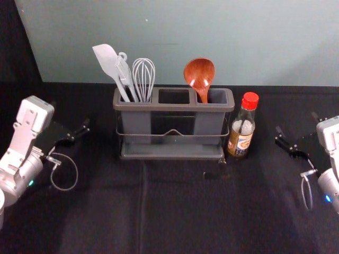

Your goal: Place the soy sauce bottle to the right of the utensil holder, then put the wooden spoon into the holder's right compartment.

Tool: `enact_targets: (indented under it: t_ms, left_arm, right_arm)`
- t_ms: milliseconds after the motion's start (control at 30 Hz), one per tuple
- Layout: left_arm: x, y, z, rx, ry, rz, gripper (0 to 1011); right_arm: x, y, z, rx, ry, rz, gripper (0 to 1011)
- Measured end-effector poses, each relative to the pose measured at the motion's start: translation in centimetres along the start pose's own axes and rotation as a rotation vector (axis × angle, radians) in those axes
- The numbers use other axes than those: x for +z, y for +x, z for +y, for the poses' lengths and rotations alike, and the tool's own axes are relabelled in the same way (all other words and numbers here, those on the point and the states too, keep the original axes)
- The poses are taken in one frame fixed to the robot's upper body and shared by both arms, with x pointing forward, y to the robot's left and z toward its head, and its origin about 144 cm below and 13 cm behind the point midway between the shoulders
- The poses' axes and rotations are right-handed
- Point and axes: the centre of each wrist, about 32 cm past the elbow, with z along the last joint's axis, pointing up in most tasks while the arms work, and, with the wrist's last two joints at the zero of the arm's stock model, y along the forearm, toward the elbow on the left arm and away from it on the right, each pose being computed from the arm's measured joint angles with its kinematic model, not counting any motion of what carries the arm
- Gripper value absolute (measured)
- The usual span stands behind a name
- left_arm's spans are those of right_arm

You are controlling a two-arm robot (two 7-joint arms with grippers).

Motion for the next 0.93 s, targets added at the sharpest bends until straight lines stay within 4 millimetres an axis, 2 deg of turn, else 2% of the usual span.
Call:
enact_targets:
  t_ms: [933]
  left_arm:
    - [0.0,0.0,0.0,0.0,0.0,0.0,1005]
  right_arm:
    - [0.0,0.0,0.0,0.0,0.0,0.0,1002]
